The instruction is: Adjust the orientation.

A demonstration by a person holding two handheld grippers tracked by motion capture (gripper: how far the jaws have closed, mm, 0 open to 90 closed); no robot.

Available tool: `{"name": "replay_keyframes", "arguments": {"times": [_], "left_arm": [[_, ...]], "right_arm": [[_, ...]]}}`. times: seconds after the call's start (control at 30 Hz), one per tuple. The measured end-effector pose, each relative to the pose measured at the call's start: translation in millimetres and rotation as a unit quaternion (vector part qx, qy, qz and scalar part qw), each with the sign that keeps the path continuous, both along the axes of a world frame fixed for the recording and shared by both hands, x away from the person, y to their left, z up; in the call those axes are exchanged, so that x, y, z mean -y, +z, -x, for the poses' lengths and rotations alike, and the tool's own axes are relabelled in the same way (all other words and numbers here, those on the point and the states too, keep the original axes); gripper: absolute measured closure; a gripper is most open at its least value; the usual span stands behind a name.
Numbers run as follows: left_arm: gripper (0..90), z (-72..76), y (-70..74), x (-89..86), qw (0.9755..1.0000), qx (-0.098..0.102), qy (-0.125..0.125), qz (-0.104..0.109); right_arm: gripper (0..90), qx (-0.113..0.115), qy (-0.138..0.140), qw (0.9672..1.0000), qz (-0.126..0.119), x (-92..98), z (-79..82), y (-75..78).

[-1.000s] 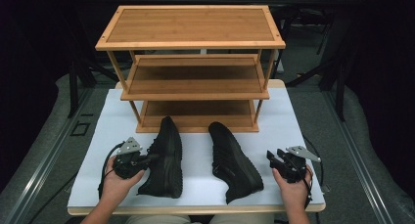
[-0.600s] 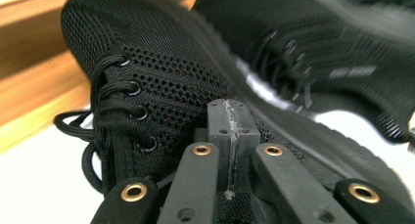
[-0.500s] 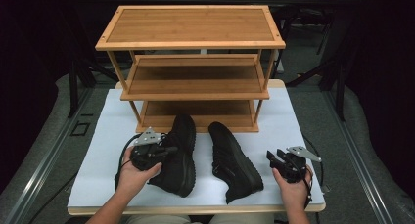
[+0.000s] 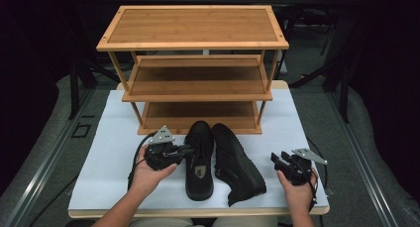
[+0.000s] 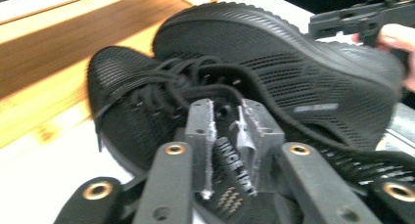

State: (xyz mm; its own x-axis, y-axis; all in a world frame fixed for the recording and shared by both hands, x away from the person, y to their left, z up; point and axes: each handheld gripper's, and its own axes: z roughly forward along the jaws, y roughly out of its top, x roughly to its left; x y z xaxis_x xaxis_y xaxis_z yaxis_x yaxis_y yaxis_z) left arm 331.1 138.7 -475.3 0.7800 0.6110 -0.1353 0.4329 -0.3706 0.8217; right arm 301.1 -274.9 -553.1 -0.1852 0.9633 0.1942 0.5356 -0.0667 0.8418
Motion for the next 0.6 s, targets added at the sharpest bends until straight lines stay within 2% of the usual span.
{"name": "replay_keyframes", "arguments": {"times": [0.03, 0.13, 0.2, 0.3, 0.5, 0.6], "left_arm": [[70.6, -1.1, -1.0, -1.7, 1.0, 0.0, 0.005, 0.005], [61.4, -4.3, -4.0, -3.0, 0.9996, -0.016, 0.016, 0.018], [53.7, -5.4, -4.9, -0.5, 0.9993, -0.019, 0.019, 0.024], [50.5, -5.9, -4.8, 6.0, 0.9989, -0.02, 0.021, 0.036], [46.9, -3.0, -10.3, 26.7, 0.9996, -0.023, 0.018, 0.005], [44.0, -1.2, -13.0, 33.7, 0.9995, -0.018, 0.026, 0.002]], "right_arm": [[54.9, -0.006, 0.001, 1.0, 0.002, 0.1, 0.5, 0.8], [54.8, -0.007, 0.001, 1.0, 0.001, -0.1, 0.5, 0.7], [54.7, -0.003, 0.001, 1.0, -0.001, -0.4, 0.1, 0.3], [54.7, -0.003, 0.001, 1.0, -0.001, -0.4, 0.3, 0.3], [54.6, 0.0, -0.002, 1.0, -0.006, 0.3, 0.2, -0.1], [54.5, 0.0, -0.001, 1.0, -0.007, 0.9, 0.3, 0.0]]}}
